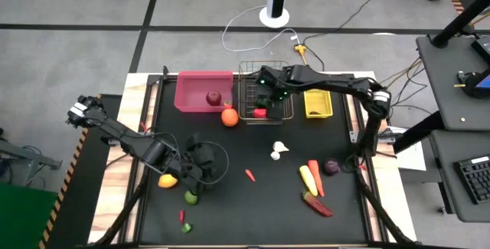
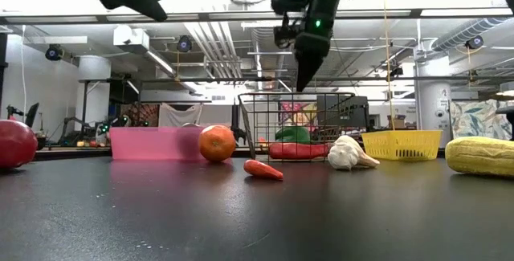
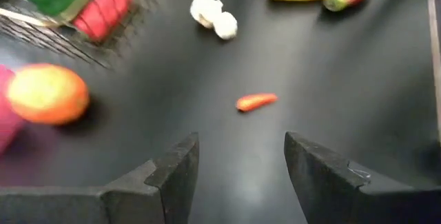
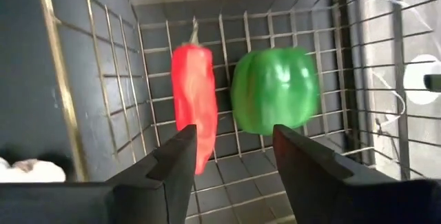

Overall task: Sort produce into baskets
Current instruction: Put the green lime into the red bin

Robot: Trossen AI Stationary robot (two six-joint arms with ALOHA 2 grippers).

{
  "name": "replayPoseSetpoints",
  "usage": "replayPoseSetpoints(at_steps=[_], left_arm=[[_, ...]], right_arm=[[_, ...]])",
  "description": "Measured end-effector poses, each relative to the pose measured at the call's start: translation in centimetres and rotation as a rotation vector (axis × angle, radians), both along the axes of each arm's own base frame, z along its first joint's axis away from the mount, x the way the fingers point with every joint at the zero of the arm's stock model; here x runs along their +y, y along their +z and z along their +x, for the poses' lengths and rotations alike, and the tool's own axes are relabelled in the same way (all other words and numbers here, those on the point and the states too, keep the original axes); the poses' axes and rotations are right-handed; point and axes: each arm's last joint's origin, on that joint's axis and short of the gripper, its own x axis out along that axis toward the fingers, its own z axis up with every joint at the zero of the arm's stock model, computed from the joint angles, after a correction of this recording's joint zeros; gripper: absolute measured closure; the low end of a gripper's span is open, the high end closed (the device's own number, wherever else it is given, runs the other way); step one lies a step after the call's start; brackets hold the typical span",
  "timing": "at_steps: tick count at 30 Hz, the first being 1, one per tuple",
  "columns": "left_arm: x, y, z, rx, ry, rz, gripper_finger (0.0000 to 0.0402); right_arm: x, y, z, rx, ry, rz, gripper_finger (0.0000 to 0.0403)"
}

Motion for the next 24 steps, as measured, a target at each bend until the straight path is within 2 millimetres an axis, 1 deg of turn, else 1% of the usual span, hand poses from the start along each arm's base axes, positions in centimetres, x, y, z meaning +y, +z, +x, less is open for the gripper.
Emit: replayPoseSetpoints(at_steps=[4, 7, 10, 14, 20, 24], left_arm=[[-0.3, -0.1, -0.1, 0.033, -0.018, -0.114, 0.0206], [-0.5, -0.2, -0.2, 0.068, -0.03, -0.21, 0.0206], [-0.7, -0.3, -0.3, 0.106, -0.039, -0.299, 0.0206], [-1.0, -0.3, -0.4, 0.161, -0.055, -0.413, 0.0206], [-1.9, -0.5, -1.2, 0.255, -0.128, -0.497, 0.0206], [-3.0, -0.6, -1.8, 0.266, -0.201, -0.467, 0.0206]], right_arm=[[0.5, 2.3, -1.1, -0.072, -0.03, -0.011, 0.022], [1.2, 3.6, -1.8, -0.118, -0.04, -0.007, 0.0218], [2.3, 4.8, -2.3, -0.158, -0.035, -0.007, 0.0218], [4.0, 5.9, -2.6, -0.2, -0.035, 0.008, 0.0218], [6.6, 7.6, -3.6, -0.269, -0.009, 0.025, 0.0224], [8.2, 8.8, -4.3, -0.321, 0.018, 0.032, 0.0229]])
